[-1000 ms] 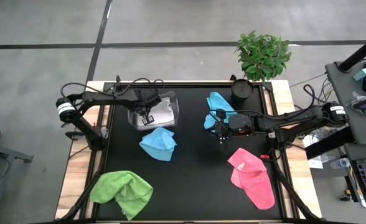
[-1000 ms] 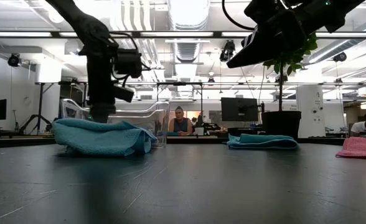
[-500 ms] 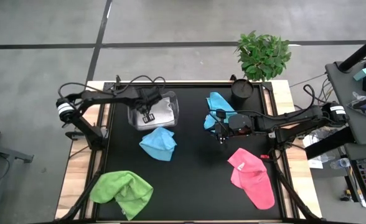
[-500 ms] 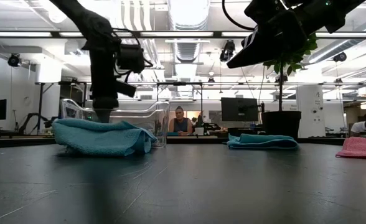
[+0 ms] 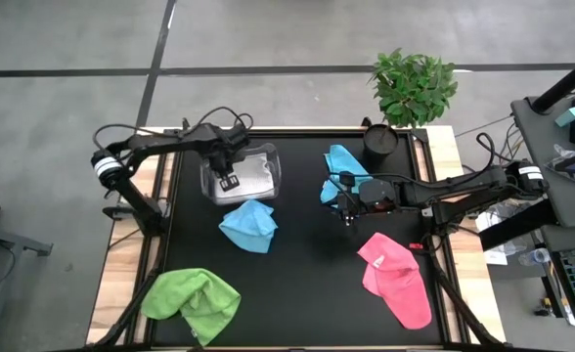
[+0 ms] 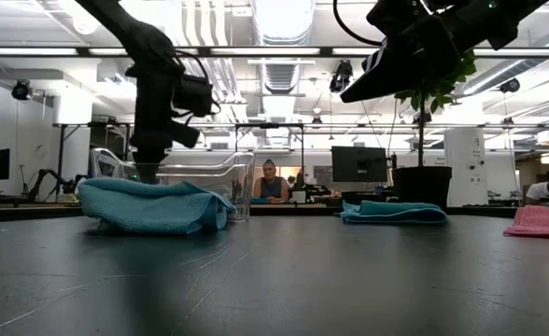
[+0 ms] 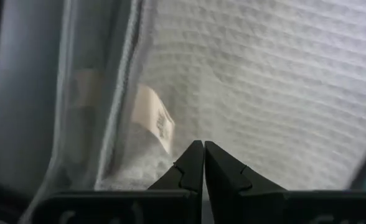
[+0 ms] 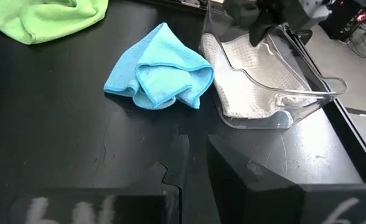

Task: Fold microfiber towels
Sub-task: Put the gray microfiber cloth into the transparent bin

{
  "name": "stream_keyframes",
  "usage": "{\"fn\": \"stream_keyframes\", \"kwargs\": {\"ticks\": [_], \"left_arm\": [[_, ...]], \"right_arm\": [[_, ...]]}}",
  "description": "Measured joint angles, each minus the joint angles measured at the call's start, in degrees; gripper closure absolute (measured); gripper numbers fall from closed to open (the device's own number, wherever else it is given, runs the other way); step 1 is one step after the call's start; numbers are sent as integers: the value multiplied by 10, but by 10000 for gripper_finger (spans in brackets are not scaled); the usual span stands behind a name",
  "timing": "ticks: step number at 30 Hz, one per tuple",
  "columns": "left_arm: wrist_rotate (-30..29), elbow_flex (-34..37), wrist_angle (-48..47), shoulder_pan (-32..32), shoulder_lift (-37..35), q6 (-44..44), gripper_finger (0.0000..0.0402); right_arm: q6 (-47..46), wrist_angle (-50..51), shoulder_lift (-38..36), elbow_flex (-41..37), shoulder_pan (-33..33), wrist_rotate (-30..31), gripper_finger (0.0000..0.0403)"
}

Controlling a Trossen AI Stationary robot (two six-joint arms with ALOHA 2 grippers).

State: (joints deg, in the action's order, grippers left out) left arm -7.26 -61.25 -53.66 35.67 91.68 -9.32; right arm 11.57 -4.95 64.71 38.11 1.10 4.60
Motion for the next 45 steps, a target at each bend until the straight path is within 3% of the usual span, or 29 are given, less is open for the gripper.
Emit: {"fn": "stream_keyframes", "kwargs": {"ticks": [5,13,22,26,29,39,45], "left_arm": [[-53,3,29,0,35,0,402],[-82,3,20,-1,54,0,402],[-78,-5,7,-6,14,16,402],[-20,2,31,-7,11,29,402],[-14,22,71,-9,12,30,402],[-63,51,81,-9,13,30,402],[-135,48,66,-10,12,35,402]], "right_arm": [[0,1,0,0,0,0,355],[1,2,0,-1,0,0,355],[5,1,0,-3,0,0,355],[5,0,0,-3,0,0,355],[5,1,0,-3,0,0,355],[6,1,0,-3,0,0,355],[5,1,0,-3,0,0,355]]}}
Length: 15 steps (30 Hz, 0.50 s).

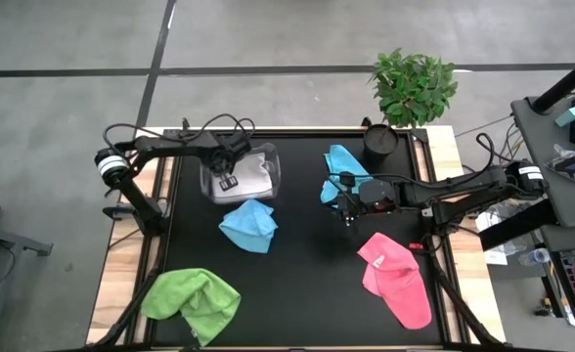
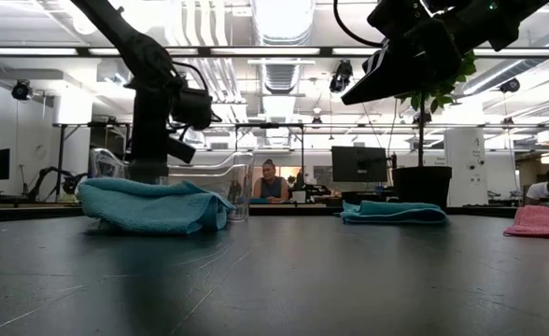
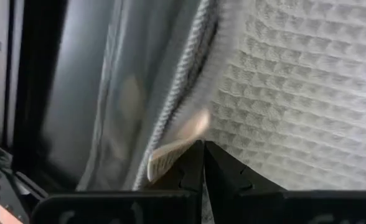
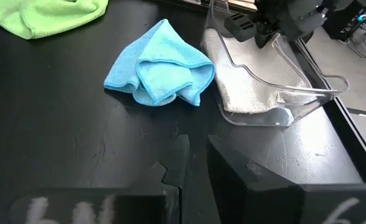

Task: Fold microfiber towels
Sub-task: Put the gray microfiber cloth into the transparent bin, then fold the right blue microfiber cloth

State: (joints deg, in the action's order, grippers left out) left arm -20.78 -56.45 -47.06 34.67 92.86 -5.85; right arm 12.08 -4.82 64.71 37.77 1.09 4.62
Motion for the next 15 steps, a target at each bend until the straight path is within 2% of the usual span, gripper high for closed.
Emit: {"fn": "stream_keyframes", "kwargs": {"ticks": [9,15], "left_arm": [[53,-16,19,-16,-15,11,402],[56,-21,27,-31,-17,45,402]], "right_arm": [[1,0,0,-1,0,0,355],[6,0,0,-1,0,0,355]]}}
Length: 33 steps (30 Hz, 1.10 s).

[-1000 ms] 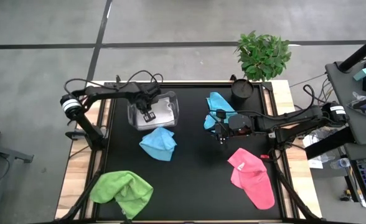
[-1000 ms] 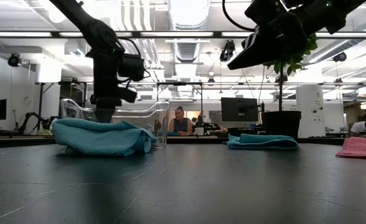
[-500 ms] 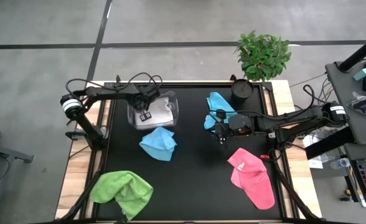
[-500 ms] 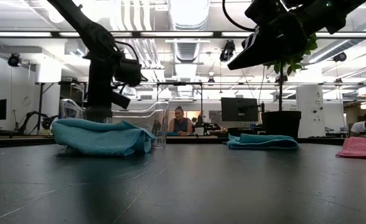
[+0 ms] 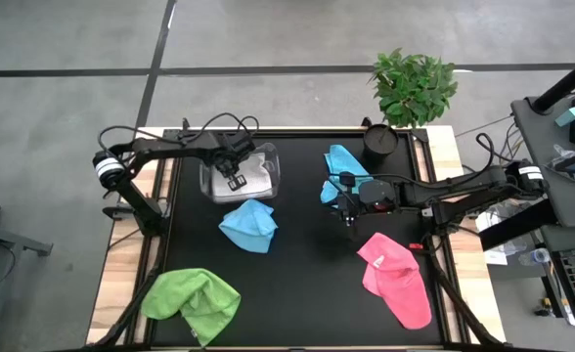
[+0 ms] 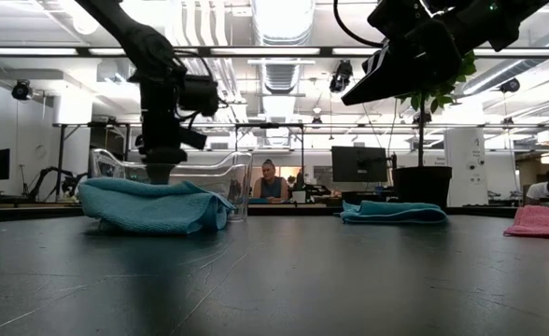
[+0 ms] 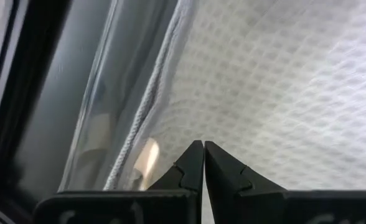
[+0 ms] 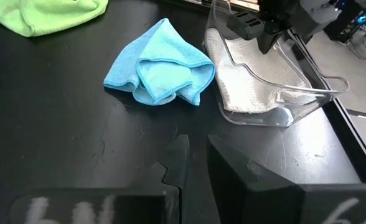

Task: Fold microfiber towels
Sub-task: Fold the right blue microfiber cloth

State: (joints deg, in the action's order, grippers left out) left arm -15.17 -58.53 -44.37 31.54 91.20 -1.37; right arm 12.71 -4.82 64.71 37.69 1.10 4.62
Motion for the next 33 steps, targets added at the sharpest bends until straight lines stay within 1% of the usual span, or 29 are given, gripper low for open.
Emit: {"fn": "stream_keyframes", "kwargs": {"ticks": [3,6,9,12,16,20,23,26,29,33], "left_arm": [[1,-18,0,-40,-34,26,402],[1,-25,15,-107,-85,51,402],[-3,-16,75,-186,-138,94,402],[-4,11,165,-272,-182,114,402],[-14,61,303,-381,-211,111,402],[-17,123,465,-457,-219,82,402],[-17,173,583,-488,-215,52,402],[-18,208,657,-499,-215,13,402],[-24,223,686,-499,-221,-17,402],[-71,219,690,-499,-231,-85,402]], "right_arm": [[4,-2,0,0,0,0,355],[-10,-2,0,0,0,0,355],[-43,-2,0,0,0,0,355],[-84,-3,0,-7,0,0,355],[-155,-6,0,-34,0,0,355],[-214,-59,0,-84,0,1,355],[-252,-117,0,-111,0,1,355],[-287,-137,0,-115,0,2,355],[-329,-136,0,-94,-1,14,355],[-362,-86,0,-45,-2,15,345]]}}
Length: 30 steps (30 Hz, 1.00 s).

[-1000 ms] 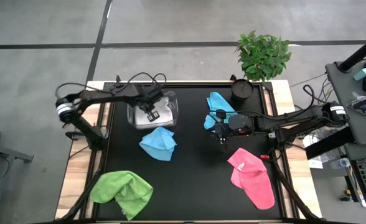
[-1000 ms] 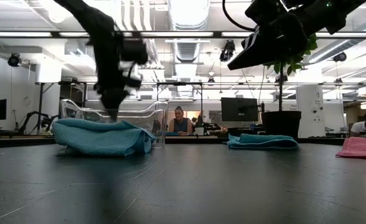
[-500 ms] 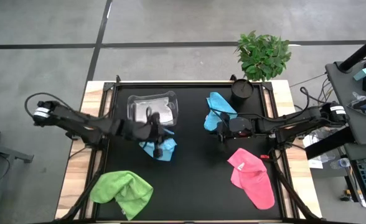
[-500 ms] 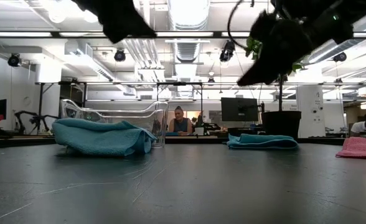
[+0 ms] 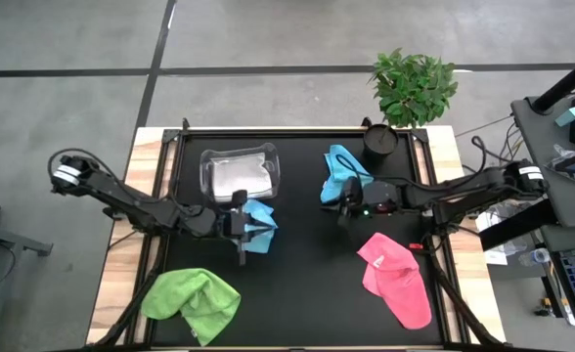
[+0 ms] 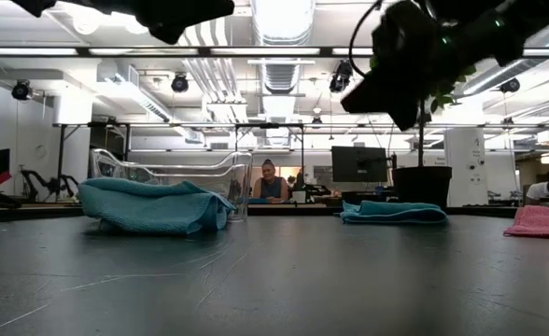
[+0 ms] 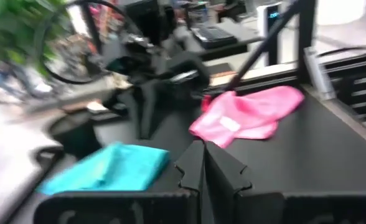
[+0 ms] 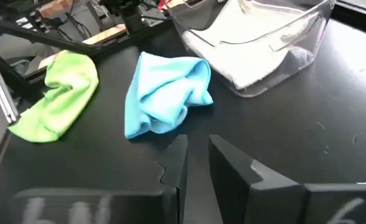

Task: Fold microfiber towels
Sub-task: Fold the right blue microfiber cloth

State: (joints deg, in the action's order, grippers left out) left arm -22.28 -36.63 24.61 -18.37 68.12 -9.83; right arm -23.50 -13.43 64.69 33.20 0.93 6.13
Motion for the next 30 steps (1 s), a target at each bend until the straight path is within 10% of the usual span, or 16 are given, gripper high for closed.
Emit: {"fn": "stream_keyframes", "kwargs": {"ticks": [13,30], "left_arm": [[-129,2,-6,0,-15,-44,402],[-130,3,-8,0,-15,-41,402]], "right_arm": [[-164,309,0,96,-28,44,277],[-132,180,141,78,-115,148,277]]}}
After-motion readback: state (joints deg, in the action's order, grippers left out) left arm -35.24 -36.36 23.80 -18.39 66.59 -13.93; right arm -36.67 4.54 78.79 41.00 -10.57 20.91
